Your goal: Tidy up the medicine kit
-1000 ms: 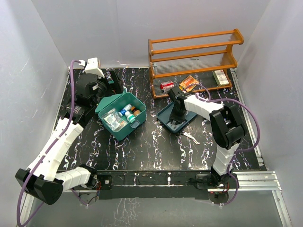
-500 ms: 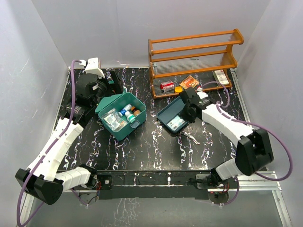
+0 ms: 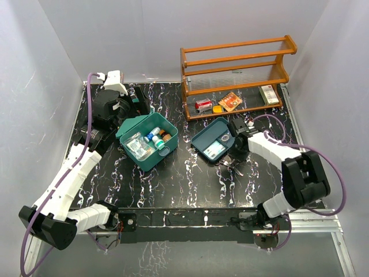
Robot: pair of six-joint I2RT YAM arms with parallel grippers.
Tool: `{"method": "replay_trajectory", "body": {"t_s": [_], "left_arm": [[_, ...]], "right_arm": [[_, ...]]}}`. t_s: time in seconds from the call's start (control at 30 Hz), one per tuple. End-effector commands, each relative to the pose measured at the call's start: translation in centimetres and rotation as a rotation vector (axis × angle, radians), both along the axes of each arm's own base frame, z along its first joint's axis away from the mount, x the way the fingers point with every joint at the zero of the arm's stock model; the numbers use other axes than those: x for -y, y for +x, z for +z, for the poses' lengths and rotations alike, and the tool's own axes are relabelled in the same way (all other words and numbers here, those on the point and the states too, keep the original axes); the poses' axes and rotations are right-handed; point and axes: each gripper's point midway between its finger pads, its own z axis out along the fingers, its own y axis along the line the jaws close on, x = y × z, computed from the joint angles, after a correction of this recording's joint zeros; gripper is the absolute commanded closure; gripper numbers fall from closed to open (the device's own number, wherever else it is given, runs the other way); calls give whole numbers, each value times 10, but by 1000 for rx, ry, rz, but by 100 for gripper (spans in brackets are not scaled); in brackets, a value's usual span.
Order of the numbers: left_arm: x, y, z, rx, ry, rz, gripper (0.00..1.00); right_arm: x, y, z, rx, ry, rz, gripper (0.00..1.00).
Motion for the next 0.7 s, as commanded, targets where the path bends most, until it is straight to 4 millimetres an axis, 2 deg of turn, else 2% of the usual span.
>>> {"method": "replay_trajectory", "body": {"t_s": [0.0, 0.13, 0.27, 0.47, 0.67], "left_arm": [[-1, 0, 19, 46, -14, -2, 1], [-3, 0, 20, 47, -11, 3, 1], [-2, 0, 21, 50, -11, 0, 1], [-1, 1, 20, 47, -11, -5, 1], [-1, 0, 18, 45, -14, -4, 1]], "right_arm": [[-14, 29, -3, 65, 43, 70, 88], [-19, 40, -6, 89, 49, 109, 88], [-25, 38, -17, 66, 65, 165, 88], [-36, 19, -38, -13, 125, 258, 89], [-51, 0, -37, -58, 181, 334, 89]]}}
